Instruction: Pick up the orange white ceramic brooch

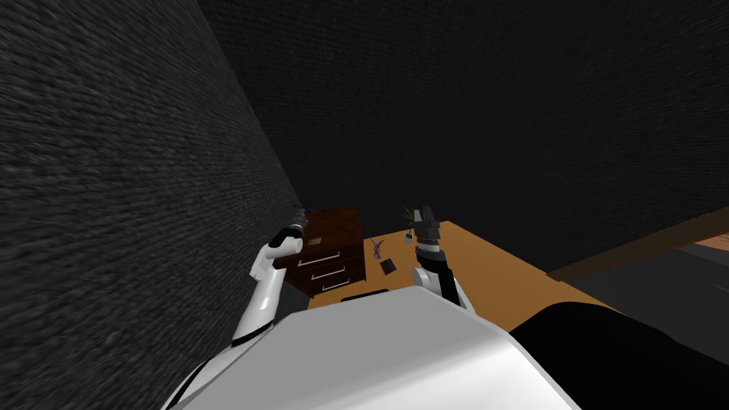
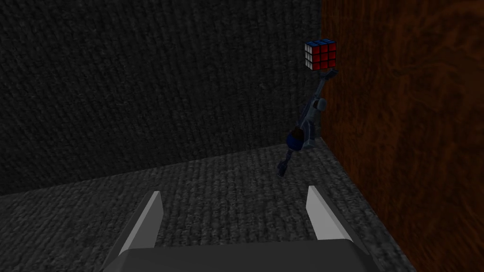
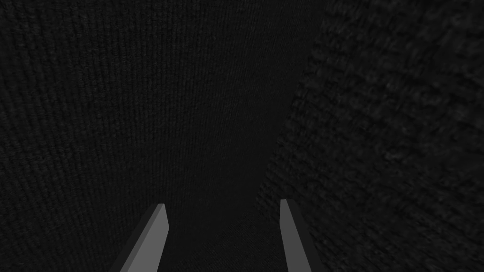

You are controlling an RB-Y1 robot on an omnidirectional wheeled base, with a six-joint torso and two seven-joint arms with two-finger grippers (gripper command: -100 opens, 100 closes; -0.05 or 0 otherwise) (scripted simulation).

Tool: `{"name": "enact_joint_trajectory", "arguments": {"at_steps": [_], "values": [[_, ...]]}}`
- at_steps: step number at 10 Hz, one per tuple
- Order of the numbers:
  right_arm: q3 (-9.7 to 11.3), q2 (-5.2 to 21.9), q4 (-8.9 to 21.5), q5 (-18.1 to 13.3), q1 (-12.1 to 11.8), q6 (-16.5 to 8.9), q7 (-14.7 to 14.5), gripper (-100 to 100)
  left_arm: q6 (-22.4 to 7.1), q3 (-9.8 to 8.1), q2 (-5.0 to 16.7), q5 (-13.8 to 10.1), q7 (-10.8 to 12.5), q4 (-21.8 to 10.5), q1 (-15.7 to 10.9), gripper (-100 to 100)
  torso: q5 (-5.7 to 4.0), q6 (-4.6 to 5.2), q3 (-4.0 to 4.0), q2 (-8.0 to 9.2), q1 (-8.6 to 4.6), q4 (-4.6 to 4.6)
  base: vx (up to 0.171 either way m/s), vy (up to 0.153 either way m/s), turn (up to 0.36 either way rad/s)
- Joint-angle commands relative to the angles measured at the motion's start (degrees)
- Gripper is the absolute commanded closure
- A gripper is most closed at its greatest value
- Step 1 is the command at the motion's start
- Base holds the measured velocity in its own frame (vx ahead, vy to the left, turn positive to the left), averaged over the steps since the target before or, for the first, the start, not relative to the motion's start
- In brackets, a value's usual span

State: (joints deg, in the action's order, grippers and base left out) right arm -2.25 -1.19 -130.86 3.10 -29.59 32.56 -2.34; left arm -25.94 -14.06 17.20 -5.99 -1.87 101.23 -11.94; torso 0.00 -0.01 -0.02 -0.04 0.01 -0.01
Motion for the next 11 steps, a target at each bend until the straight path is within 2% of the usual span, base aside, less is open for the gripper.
{"name": "enact_joint_trajectory", "arguments": {"at_steps": [1, 2, 3, 5, 6, 8, 9, 11], "values": [[0.0, 0.0, 0.0, 0.0, 0.0, 0.0, 0.0, 0, -2.86, -0.2, 0.39, -0.52, 0.09, -1.27, -1.27, -100, 0.0, 0.0, 0.0, 0.0, 0.0, 0.0, 0.007, 0.004, -0.014], [0.0, 0.0, 0.0, 0.0, 0.0, 0.0, 0.0, 0, -3.97, -0.2, 0.39, -0.52, 0.09, -1.27, -1.27, -100, 0.01, -0.01, 0.0, 0.0, 0.0, -0.01, 0.0, 0.0, 0.0], [0.0, 0.0, 0.0, 0.0, 0.0, 0.0, 0.0, 0, -5.84, -0.45, 1.08, -1.57, 0.22, -3.75, -3.67, -100, 0.0, -0.02, 0.01, 0.02, 0.0, 0.0, 0.006, 0.003, -0.019], [0.0, 0.0, 0.0, 0.0, 0.0, 0.0, 0.0, 0, -8.59, -0.45, 1.08, -1.57, 0.22, -3.75, -3.67, -100, 0.0, -0.01, 0.0, 0.0, 0.0, 0.0, 0.003, 0.002, -0.007], [0.0, 0.0, 0.0, 0.0, 0.0, 0.0, 0.0, 0, -10.65, -0.6, 1.81, -2.66, 0.33, -6.24, -6.0, -100, 0.0, -0.01, 0.0, 0.01, 0.0, 0.0, 0.007, 0.003, -0.02], [0.0, 0.0, 0.0, 0.0, 0.0, 0.0, 0.0, 0, -13.2, -0.6, 1.81, -2.66, 0.33, -6.24, -6.0, -100, 0.01, -0.01, -0.01, -0.01, 0.01, -0.01, 0.007, 0.003, -0.007], [0.0, 0.0, 0.0, 0.0, 0.0, 0.0, 0.0, 0, -15.03, -0.63, 2.58, -3.78, 0.44, -8.75, -8.27, -100, 0.01, -0.02, 0.01, 0.02, 0.0, 0.0, 0.008, 0.004, -0.022], [0.0, 0.0, 0.0, 0.0, 0.0, 0.0, 0.0, 0, -17.78, -0.63, 2.58, -3.78, 0.44, -8.75, -8.27, -100, 0.01, -0.02, 0.0, 0.0, 0.01, -0.01, 0.005, 0.003, -0.008]]}}
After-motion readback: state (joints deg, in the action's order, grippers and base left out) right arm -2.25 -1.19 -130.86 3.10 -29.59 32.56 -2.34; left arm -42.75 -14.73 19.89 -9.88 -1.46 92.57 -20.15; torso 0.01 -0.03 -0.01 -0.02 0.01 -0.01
